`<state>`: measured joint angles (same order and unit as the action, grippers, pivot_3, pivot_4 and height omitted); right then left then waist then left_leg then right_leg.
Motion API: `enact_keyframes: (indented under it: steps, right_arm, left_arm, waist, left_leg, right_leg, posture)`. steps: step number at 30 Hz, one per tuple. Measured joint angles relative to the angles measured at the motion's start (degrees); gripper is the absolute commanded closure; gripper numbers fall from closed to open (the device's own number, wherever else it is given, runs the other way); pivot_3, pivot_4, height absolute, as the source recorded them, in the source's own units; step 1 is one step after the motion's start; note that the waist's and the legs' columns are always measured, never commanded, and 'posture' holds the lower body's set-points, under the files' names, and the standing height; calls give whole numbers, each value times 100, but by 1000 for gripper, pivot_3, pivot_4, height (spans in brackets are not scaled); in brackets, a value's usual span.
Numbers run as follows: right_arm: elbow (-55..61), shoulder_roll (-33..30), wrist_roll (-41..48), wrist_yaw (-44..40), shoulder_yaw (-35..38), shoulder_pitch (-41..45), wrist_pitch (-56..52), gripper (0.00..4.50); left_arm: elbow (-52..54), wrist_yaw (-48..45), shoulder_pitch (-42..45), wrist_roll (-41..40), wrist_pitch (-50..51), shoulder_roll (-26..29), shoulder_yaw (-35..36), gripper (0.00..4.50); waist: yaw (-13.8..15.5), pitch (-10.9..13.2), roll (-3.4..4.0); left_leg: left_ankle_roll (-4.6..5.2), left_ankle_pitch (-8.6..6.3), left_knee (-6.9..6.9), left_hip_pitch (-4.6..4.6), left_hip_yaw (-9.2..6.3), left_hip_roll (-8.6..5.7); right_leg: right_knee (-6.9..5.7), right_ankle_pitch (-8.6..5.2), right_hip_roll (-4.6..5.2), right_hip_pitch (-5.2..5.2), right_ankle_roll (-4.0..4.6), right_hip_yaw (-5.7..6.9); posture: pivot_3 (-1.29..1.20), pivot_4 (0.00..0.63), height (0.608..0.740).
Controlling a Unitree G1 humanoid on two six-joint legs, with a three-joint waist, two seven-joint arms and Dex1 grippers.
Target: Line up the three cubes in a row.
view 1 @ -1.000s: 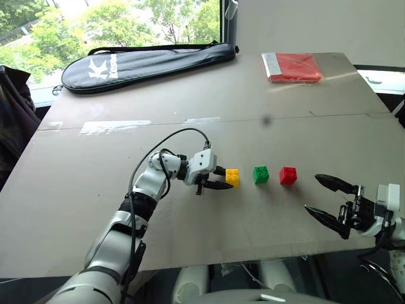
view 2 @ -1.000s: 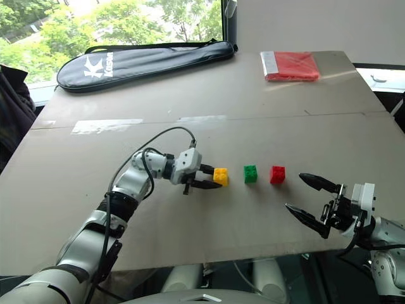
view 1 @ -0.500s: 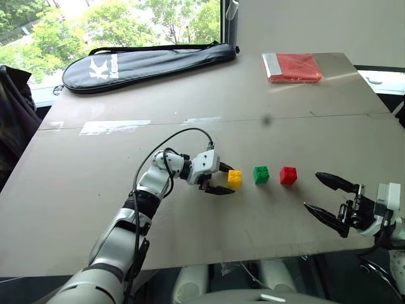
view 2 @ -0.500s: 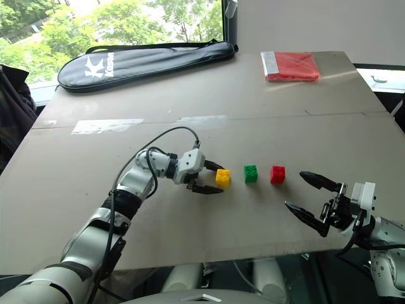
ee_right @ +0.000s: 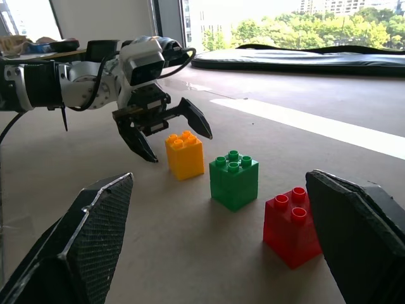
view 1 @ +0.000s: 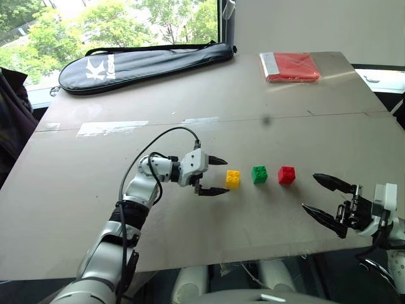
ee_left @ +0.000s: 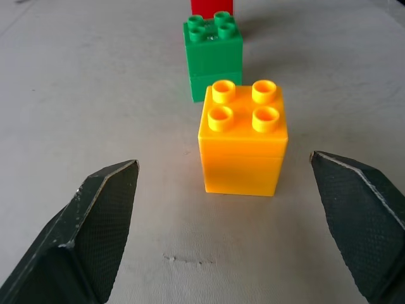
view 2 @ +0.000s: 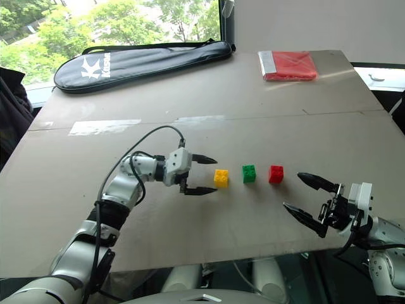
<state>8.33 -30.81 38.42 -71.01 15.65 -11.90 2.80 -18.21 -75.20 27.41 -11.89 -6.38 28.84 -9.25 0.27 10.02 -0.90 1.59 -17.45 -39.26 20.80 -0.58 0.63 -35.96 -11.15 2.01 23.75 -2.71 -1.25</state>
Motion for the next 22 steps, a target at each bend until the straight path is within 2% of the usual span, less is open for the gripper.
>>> enact_keyframes:
  steps: [7, 9, 11, 15, 22]
  right_arm:
    - [-249, 11, -20, -119, -6, 59, 61, 0]
    - [-336, 13, -21, -185, 3, 104, 130, 0]
    - [-467, 5, -24, -221, 17, 95, 152, 0]
    - [-798, 0, -45, -278, 30, 202, 238, 0]
    - [-1285, -87, -136, -481, 88, 294, 326, 0]
  left_arm:
    - [1846, 553, -1439, -898, 1366, 647, 924, 66]
    - [2488, 928, -2272, -1069, 1726, 747, 1245, 66]
    - [2667, 1231, -2787, -1051, 1822, 730, 1375, 66]
    - [3073, 2299, -3765, -712, 1643, 328, 1655, 66]
    - [3419, 2933, -4566, -369, 1088, 83, 1611, 66]
  waist:
    - [-36, 1, 3]
    - [-61, 1, 5]
    - [-74, 3, 4]
    - [-47, 2, 3]
    - [-76, -19, 38]
  left_leg:
    - [0, 0, 1, -3, 1, 12]
    - [0, -1, 4, -6, 6, 14]
    - [0, -1, 6, -8, 7, 15]
    - [0, -1, 4, -11, 7, 14]
    - [0, -1, 7, -17, 23, 15]
  right_leg:
    - [0, -16, 8, 0, 15, -2]
    - [1, -18, 12, 0, 12, -5]
    - [1, -19, 13, 1, 11, -5]
    - [1, -25, 12, -2, 0, -4]
    - [0, -27, 10, -3, -2, -15]
  posture:
    - [0, 150, 740]
    - [0, 150, 740]
    - [0, 150, 740]
    - [0, 150, 740]
    - [0, 150, 740]
